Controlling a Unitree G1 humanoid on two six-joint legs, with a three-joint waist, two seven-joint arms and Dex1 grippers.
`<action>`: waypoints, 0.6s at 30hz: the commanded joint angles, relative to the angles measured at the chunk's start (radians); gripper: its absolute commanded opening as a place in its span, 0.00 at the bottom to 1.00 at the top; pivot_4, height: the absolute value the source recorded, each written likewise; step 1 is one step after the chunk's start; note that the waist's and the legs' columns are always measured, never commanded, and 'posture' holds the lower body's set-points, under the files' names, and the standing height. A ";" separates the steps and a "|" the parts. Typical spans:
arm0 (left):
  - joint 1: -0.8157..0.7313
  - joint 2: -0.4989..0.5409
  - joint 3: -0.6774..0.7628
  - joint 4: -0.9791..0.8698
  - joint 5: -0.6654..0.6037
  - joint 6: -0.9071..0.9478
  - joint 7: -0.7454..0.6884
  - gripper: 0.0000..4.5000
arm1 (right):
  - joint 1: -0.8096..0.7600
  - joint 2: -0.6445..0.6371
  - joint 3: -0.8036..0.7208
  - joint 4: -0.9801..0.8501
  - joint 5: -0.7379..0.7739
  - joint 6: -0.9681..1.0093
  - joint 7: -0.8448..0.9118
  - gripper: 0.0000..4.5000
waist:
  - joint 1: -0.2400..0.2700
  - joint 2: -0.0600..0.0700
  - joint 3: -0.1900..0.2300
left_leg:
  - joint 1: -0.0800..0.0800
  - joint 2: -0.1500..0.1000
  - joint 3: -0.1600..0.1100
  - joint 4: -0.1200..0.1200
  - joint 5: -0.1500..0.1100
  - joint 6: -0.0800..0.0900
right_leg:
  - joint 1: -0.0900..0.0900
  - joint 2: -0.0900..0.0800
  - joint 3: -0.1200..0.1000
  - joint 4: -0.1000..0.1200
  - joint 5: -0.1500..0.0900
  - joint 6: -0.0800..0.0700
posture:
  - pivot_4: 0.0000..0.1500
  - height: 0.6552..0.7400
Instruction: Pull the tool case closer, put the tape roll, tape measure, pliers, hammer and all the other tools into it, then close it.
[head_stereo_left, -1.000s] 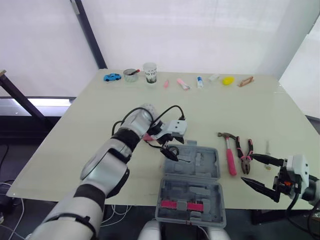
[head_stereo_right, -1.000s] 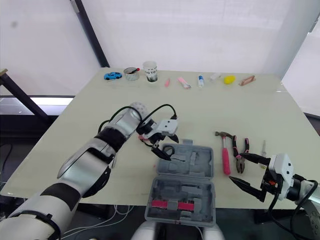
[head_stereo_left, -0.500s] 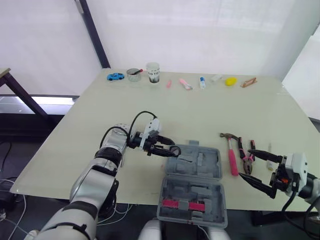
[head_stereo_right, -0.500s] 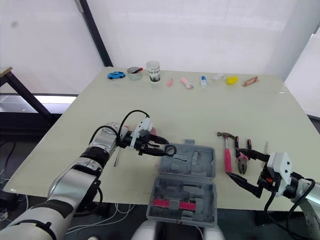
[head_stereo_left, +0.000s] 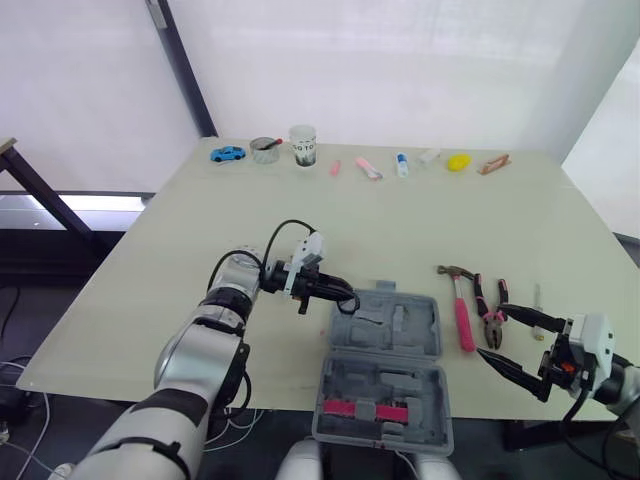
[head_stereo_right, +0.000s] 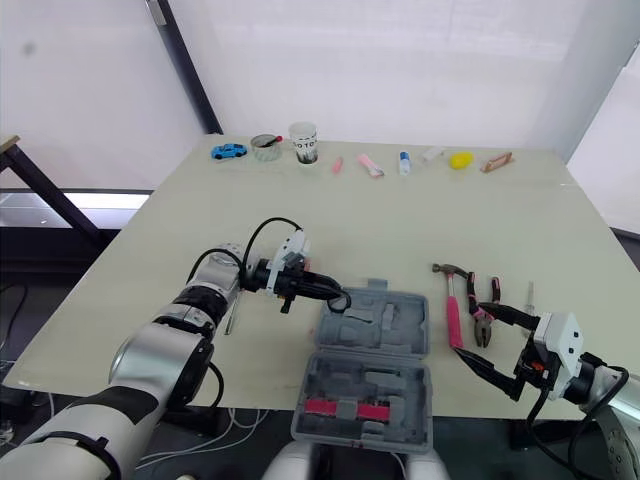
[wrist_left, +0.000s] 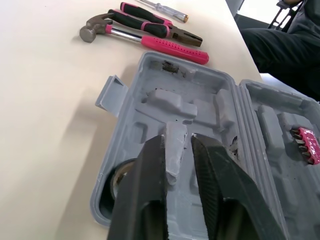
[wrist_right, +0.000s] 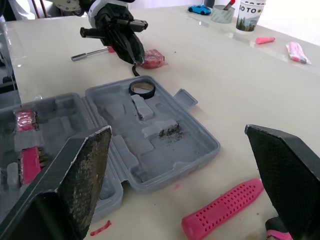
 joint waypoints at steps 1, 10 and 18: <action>-0.017 -0.023 0.021 0.009 0.031 -0.067 0.032 0.20 | -0.010 -0.004 -0.005 -0.039 0.008 -0.008 -0.011 1.00 | 0.000 0.000 0.000 | 0.000 0.000 0.000 0.000 0.000 0.000 | 0.000 0.000 0.000 0.000 0.000 0.000 | 1.00 1.00; 0.010 -0.043 0.034 0.041 0.095 -0.170 0.142 0.20 | -0.016 -0.003 0.002 -0.063 0.014 0.006 -0.039 1.00 | 0.000 0.000 0.000 | 0.000 0.000 0.000 0.000 0.000 0.000 | 0.000 0.000 0.000 0.000 0.000 0.000 | 1.00 1.00; 0.049 -0.060 0.010 0.059 0.175 -0.234 0.237 0.20 | -0.014 -0.006 -0.003 -0.075 0.016 0.017 -0.046 1.00 | 0.001 0.000 0.000 | 0.000 0.000 0.000 0.000 0.000 0.000 | 0.000 0.000 0.000 0.000 0.000 0.000 | 1.00 1.00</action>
